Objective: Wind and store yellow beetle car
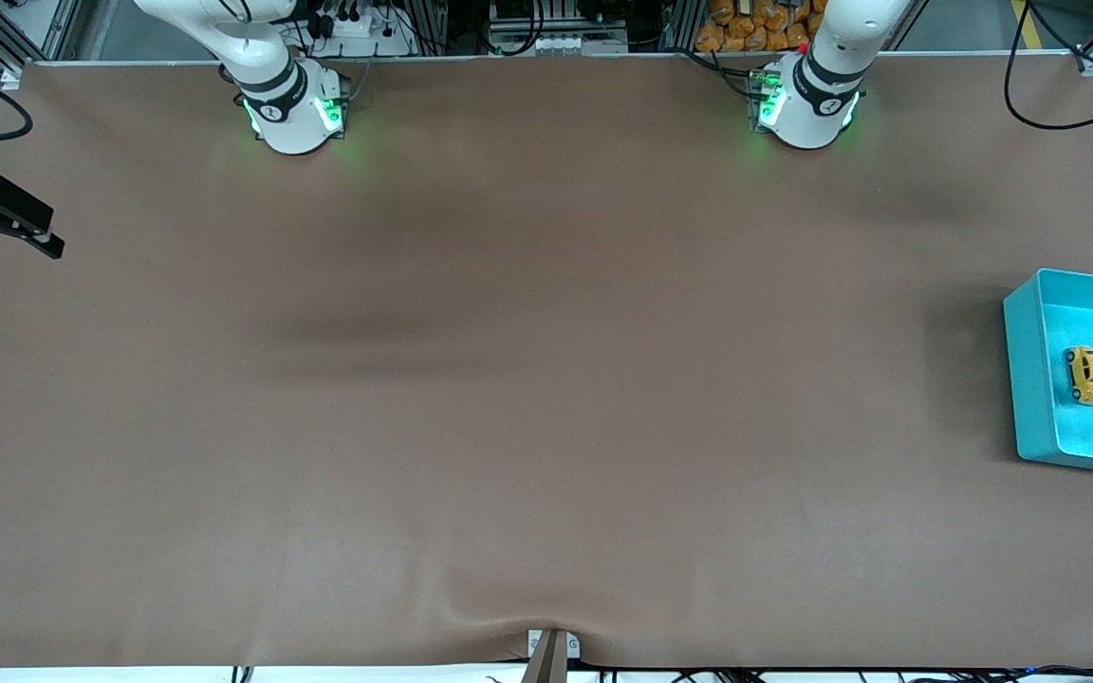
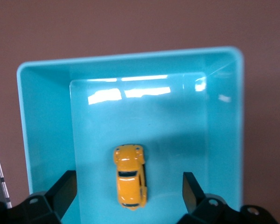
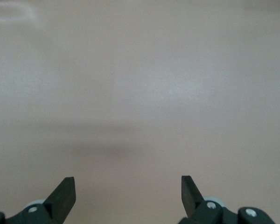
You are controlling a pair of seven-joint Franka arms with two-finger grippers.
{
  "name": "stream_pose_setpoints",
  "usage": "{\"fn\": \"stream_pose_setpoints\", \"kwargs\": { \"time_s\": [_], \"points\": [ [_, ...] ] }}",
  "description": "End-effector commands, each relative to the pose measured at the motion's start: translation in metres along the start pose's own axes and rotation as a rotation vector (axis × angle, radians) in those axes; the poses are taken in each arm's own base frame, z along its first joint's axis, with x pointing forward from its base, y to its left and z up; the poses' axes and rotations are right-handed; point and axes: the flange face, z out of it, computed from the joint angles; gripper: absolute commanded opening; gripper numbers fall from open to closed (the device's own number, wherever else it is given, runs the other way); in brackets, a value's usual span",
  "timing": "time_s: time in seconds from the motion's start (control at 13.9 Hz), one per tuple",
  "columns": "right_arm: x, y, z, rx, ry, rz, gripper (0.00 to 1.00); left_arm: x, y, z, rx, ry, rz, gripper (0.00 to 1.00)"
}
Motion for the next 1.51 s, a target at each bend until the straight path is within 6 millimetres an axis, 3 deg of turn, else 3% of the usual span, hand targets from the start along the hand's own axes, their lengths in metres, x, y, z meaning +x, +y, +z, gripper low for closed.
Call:
{"fn": "stream_pose_setpoints", "kwargs": {
  "time_s": [0.0,0.36,0.65,1.08,1.44],
  "points": [
    [0.003,0.0,-0.005,-0.021,0.005,0.019,1.0,0.02,0.044,-0.05,0.006,-0.036,-0.065,1.0],
    [0.003,0.001,-0.003,-0.021,0.002,0.022,1.0,0.04,0.099,-0.116,0.009,-0.08,-0.164,1.0],
    [0.003,0.002,-0.003,-0.021,0.002,0.024,1.0,0.06,0.18,-0.178,-0.012,-0.106,-0.216,1.0],
    [0.002,0.002,-0.003,-0.021,-0.004,0.026,1.0,0.058,0.288,-0.273,-0.014,-0.084,-0.185,1.0],
    [0.002,0.002,-0.003,-0.02,-0.002,0.025,1.0,0.051,0.362,-0.302,-0.021,-0.145,-0.112,1.0]
  ]
}}
